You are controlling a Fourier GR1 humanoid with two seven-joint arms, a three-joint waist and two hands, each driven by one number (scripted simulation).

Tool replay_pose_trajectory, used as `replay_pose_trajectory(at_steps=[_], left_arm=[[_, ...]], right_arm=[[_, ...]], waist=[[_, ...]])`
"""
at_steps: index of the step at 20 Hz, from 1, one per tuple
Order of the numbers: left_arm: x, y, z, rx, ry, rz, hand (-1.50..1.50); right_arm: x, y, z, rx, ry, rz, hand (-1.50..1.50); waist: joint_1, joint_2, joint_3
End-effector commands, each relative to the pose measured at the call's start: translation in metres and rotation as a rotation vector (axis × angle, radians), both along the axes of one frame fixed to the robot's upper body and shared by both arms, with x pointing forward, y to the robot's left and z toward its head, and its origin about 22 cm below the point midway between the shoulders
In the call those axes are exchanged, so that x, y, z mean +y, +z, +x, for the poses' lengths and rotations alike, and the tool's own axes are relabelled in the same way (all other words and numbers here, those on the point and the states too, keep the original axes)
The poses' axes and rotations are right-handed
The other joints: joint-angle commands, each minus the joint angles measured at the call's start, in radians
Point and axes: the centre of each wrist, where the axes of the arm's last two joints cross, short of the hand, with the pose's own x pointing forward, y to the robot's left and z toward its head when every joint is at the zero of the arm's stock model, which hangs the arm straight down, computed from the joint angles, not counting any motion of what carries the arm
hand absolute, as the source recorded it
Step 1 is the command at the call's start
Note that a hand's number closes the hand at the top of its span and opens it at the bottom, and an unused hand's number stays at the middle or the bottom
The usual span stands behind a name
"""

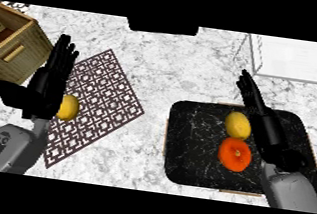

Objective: Pick the squash from the tray and place it in the tiered shelf

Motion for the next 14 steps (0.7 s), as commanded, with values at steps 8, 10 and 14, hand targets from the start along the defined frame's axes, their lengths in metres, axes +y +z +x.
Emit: replay_pose_trajectory(at_steps=[8,10,14], left_arm=[[0.033,-0.015,-0.033,0.127,0.085,0.09,0.0],[0.029,-0.001,-0.038,0.104,0.094,0.088,0.0],[0.039,0.011,-0.034,0.132,0.087,0.082,0.0]], right_arm=[[-0.024,0.012,0.015,0.228,-0.244,0.102,-1.5],[-0.049,0.014,0.013,0.186,-0.087,0.261,-1.5],[-0.088,0.056,0.009,0.1,0.122,0.208,-1.5]], waist=[[0.033,0.006,-0.046],[0.031,0.008,-0.044],[0.017,0.008,-0.045]])
